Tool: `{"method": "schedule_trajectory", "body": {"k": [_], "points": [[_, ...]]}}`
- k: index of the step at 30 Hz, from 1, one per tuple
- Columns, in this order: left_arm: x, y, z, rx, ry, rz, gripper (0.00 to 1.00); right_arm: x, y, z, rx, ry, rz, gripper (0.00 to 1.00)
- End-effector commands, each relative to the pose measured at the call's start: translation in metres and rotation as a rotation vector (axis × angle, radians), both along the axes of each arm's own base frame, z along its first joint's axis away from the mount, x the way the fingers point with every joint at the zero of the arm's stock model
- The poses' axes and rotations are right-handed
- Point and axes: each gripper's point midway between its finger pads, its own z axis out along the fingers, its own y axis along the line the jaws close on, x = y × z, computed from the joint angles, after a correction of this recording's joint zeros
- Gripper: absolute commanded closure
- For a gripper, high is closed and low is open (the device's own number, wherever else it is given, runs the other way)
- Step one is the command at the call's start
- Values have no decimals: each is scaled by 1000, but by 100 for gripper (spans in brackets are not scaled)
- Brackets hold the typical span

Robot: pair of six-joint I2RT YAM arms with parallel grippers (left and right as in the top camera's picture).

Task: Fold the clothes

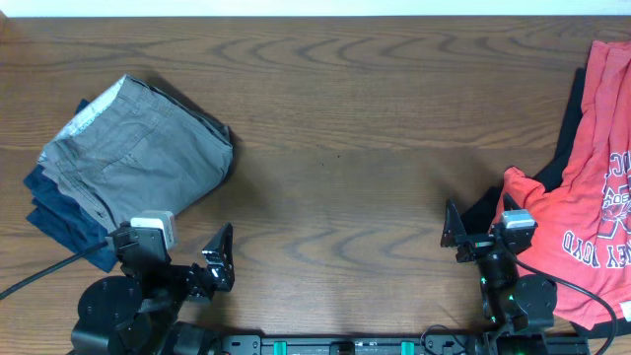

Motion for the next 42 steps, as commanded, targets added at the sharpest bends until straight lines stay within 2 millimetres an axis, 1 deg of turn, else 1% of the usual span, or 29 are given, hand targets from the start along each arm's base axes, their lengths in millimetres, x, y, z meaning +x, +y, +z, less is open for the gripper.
{"method": "schedule_trajectory", "body": {"k": [1,21,25,27,30,33,35,38,42], "points": [[0,1,0,-5,-2,8,2,-1,4,0,-18,-4,19,1],[0,1,0,-5,-1,8,2,-1,4,0,-18,-4,19,1],[-2,4,-5,7,13,19,2,-1,4,0,-18,-4,19,1],[-6,17,-14,54,40,73,2,-1,4,0,-18,-4,19,1],[-9,35,-36,88,84,166,2,-1,4,0,-18,-4,19,1],[-6,44,-60,130,82,197,2,-1,4,0,-18,-4,19,1],[-1,48,-78,146,57,216,2,-1,4,0,-18,-4,19,1],[11,53,-98,143,-10,246,2,-1,4,0,-18,-4,19,1],[30,56,-117,127,-108,276,2,-1,4,0,-18,-4,19,1]]}}
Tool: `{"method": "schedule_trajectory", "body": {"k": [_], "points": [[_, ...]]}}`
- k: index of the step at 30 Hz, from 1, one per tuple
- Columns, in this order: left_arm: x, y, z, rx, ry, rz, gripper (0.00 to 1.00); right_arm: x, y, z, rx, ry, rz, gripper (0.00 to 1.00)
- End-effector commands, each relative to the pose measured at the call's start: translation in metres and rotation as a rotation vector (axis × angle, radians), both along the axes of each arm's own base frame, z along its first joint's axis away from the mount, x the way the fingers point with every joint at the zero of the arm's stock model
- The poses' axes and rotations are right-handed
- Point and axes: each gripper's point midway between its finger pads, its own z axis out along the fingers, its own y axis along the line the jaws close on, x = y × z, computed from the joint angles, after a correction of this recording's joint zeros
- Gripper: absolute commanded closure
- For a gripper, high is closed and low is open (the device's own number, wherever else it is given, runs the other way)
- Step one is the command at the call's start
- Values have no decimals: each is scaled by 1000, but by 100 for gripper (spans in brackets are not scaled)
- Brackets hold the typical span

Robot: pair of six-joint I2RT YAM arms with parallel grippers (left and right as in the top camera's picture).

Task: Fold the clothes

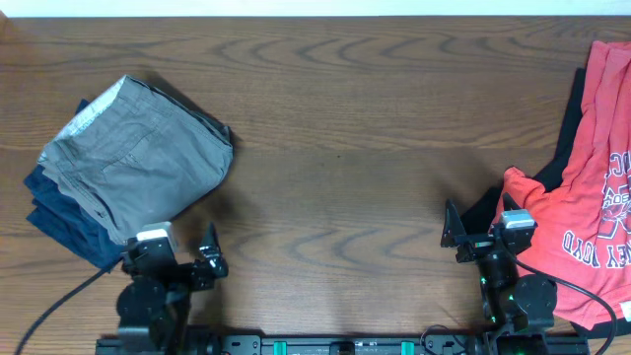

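Note:
A folded stack lies at the left of the overhead view, grey trousers [133, 163] on top of a navy garment [61, 222]. At the right edge a red T-shirt [592, 187] with white print lies crumpled over a black garment [569, 123]. My left gripper [209, 258] sits low at the front edge, just below the stack's near corner and touching no cloth. My right gripper [454, 235] sits at the front right, beside the red shirt's left hem, with nothing visibly between its fingers. How the jaws of either gripper stand is unclear from above.
The wooden table [335, 148] stretches between the two piles. A black base rail [345, 345] runs along the front edge, and a black cable [49, 296] trails off from the left arm.
My left arm has drawn back toward its base, with the gripper now a little lower and further left. The right arm and both piles of clothes have not moved.

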Motion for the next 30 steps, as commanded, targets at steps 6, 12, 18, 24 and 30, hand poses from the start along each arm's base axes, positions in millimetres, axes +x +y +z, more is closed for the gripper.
{"method": "schedule_trajectory", "body": {"k": [6,12,18,24,30], "points": [[40,9,-19,27,-206,43,2,-1,3,0,-15,-3,16,1],[48,7,-35,13,-238,41,2,-1,3,0,-15,-3,16,1],[48,7,-37,13,-230,41,2,-1,3,0,-15,-3,16,1],[48,7,-37,13,-228,41,2,-1,3,0,-15,-3,16,1],[48,7,-37,13,-228,41,2,-1,3,0,-15,-3,16,1]]}}
